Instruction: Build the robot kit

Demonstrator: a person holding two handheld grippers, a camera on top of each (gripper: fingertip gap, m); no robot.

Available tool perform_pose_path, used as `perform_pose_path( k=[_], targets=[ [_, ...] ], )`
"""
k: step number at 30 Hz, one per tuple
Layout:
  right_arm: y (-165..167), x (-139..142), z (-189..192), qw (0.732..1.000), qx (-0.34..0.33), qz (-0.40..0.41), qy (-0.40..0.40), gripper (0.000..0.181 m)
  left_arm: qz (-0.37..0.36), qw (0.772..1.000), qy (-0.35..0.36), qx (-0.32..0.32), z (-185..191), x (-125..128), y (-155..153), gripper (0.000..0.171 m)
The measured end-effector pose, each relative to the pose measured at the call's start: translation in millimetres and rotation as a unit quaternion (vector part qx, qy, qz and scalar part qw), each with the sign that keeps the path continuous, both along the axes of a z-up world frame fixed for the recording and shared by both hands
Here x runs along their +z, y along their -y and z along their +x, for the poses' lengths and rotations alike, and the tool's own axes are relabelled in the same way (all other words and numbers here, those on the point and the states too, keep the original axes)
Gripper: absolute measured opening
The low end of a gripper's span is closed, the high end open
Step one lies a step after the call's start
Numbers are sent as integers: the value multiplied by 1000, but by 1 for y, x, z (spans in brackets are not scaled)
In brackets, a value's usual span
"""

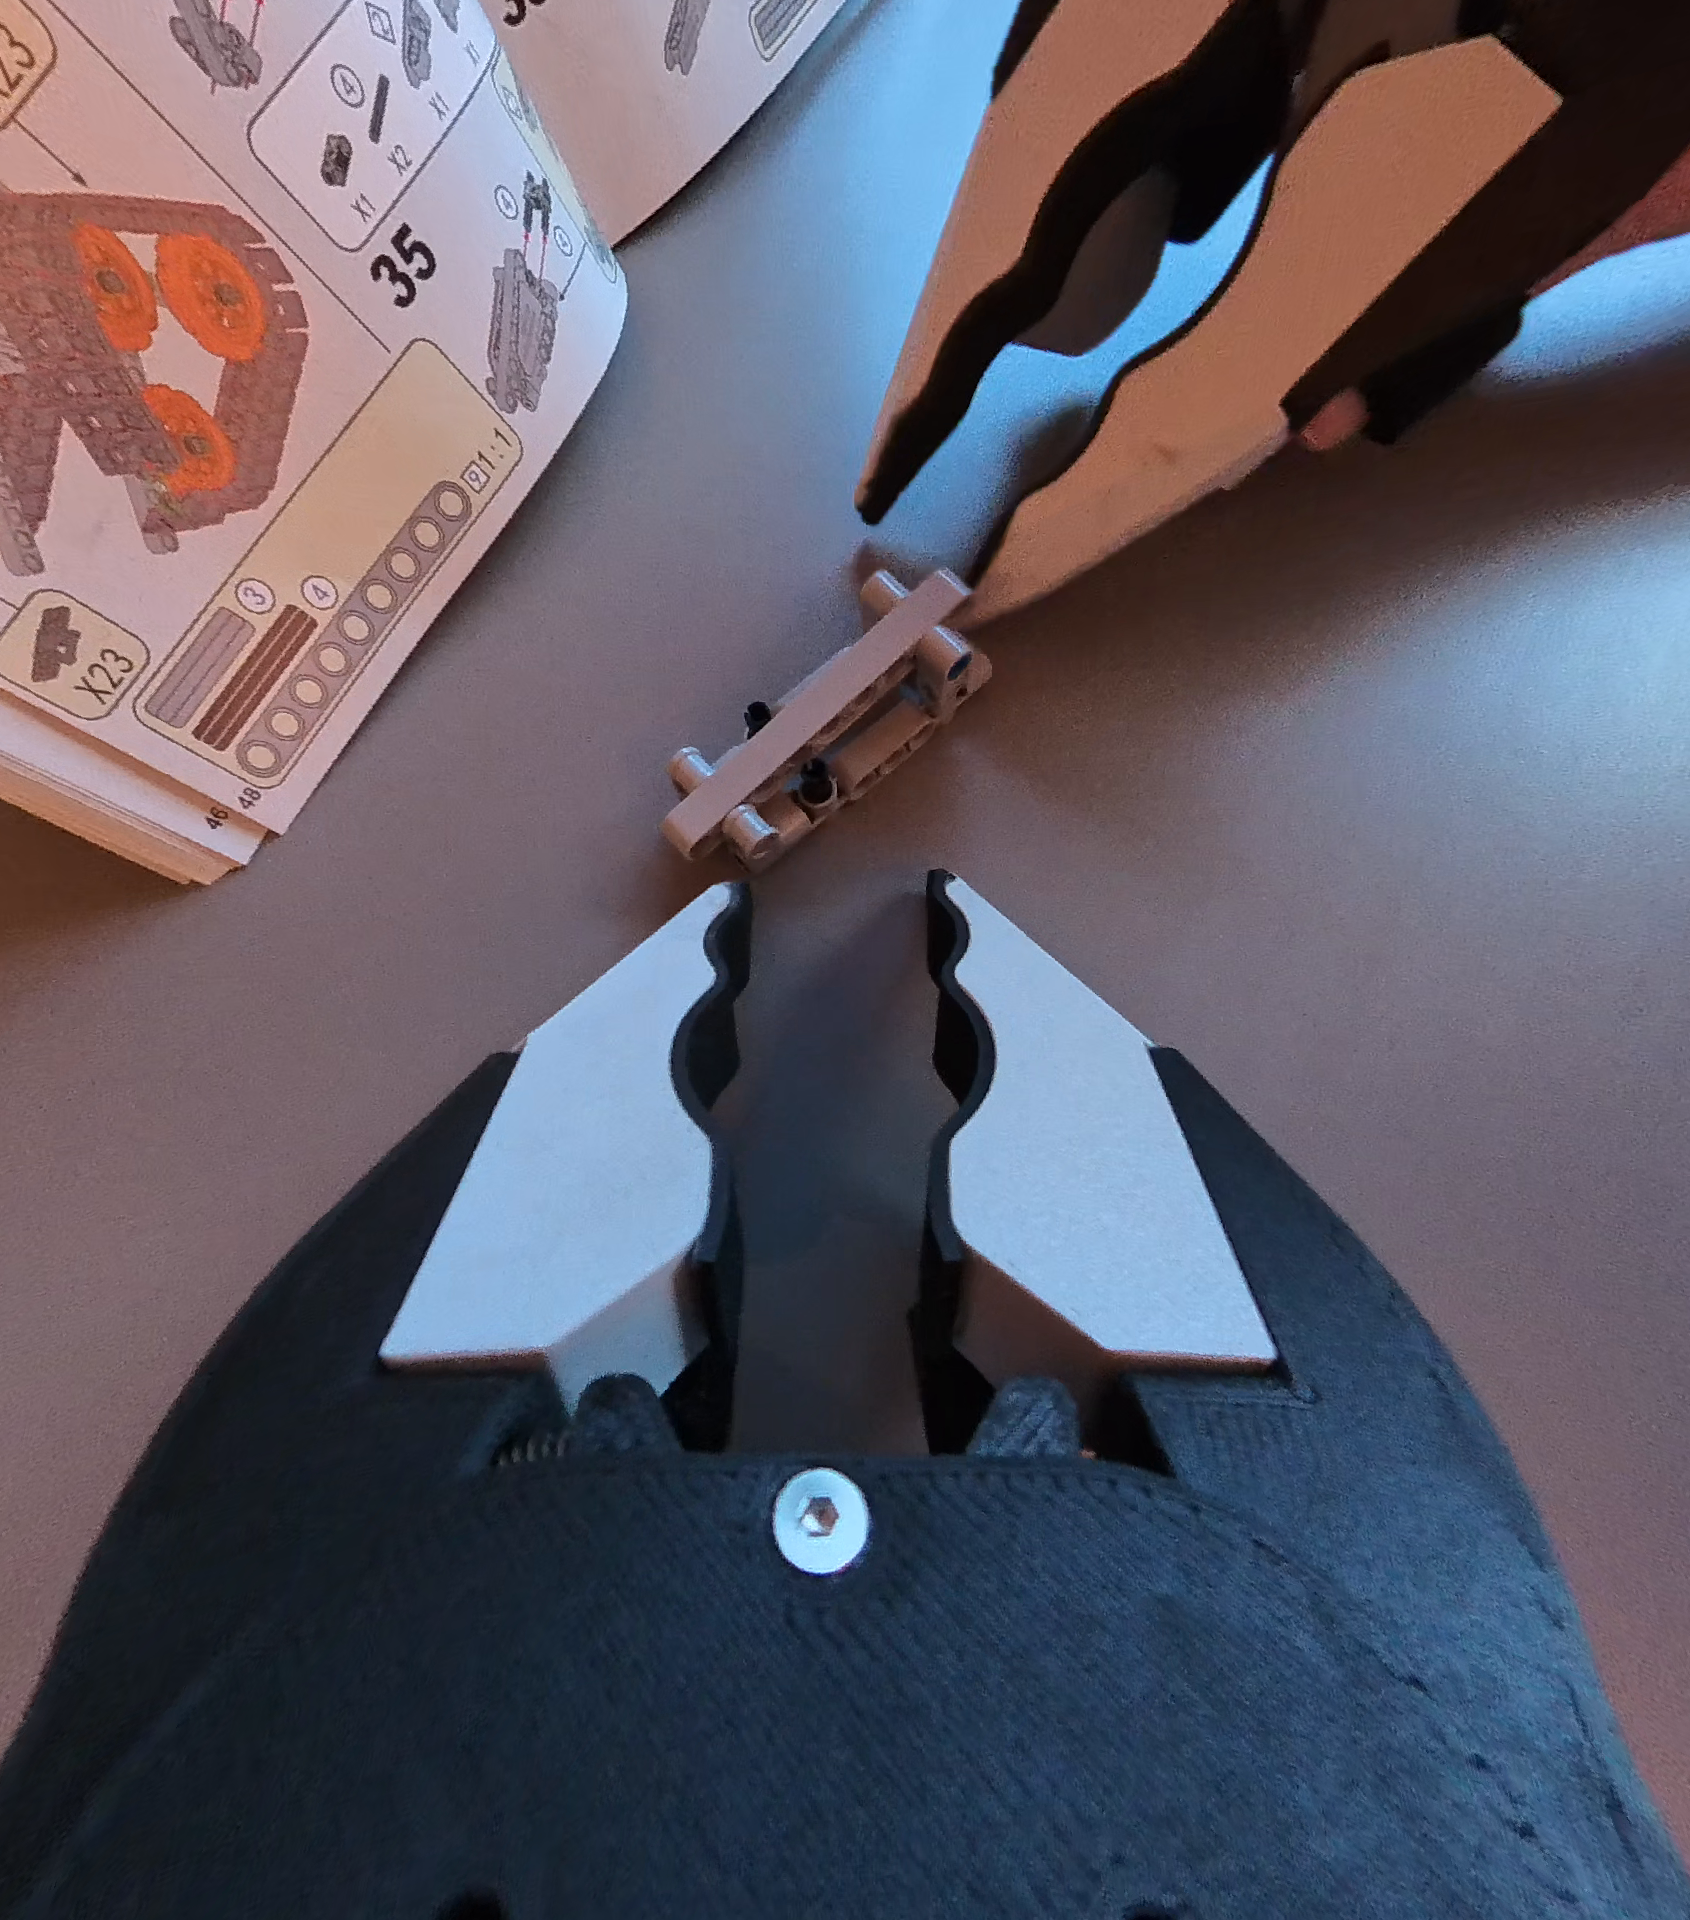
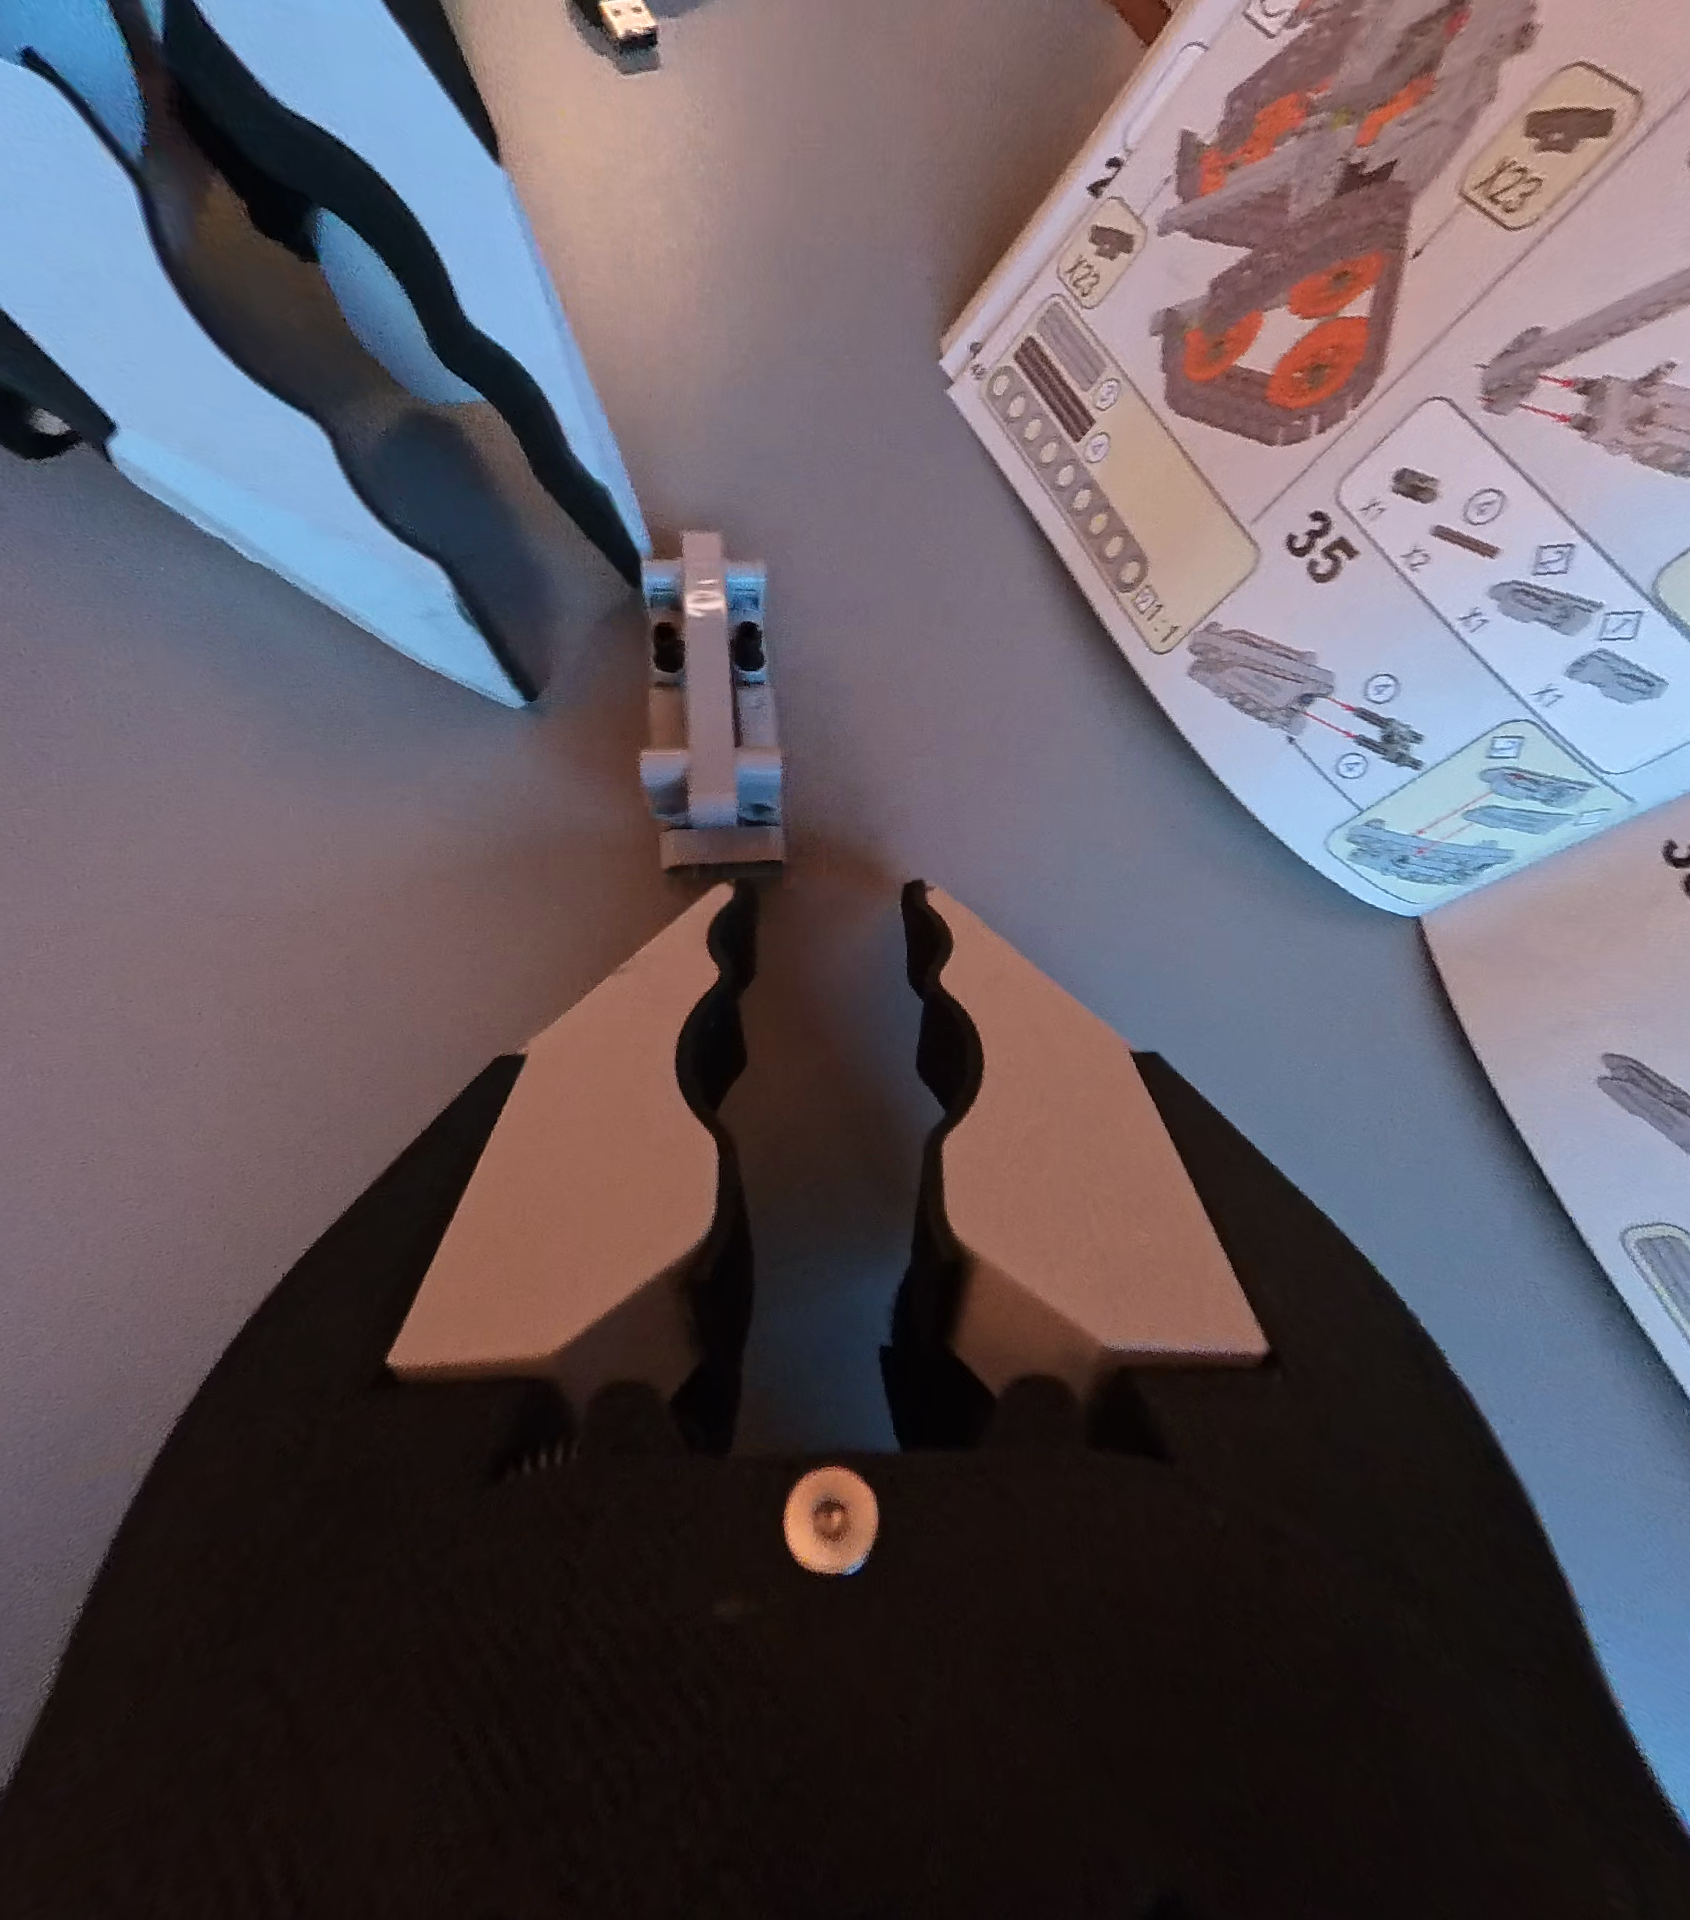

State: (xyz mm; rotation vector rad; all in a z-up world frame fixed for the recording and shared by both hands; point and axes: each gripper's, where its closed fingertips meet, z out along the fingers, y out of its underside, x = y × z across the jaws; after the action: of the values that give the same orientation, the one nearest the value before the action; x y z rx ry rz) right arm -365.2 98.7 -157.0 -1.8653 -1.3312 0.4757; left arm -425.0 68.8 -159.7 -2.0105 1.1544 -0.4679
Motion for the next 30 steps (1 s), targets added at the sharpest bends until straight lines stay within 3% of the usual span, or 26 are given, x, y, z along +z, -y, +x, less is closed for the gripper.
perform_pose_path(
  k=[5, 8, 25, 28, 30],
  targets=[
    [15, 1, -6, 999, 34, -33, -17, 37, -12, 1000, 6, 9, -4, 0, -1, 35],
    [14, 0, -10, 999, 28, -13, -7, 46, -16, 1000, 10, 10, -5, 0, -1, 35],
    [0, -1, -7, 999, -10, -33, -12, 41, -26, 999, 36, 5, -2, 4, 1, 48],
    [3, 3, 2, 1000, -4, -15, -12, 43, -19, 994, 108, 11, 4, 28, 0, 44],
    [10, 12, 15, 1000, -8, 6, -7, 45, -4, 987, 161, 11, 10, 61, 4, 44]
  ],
)
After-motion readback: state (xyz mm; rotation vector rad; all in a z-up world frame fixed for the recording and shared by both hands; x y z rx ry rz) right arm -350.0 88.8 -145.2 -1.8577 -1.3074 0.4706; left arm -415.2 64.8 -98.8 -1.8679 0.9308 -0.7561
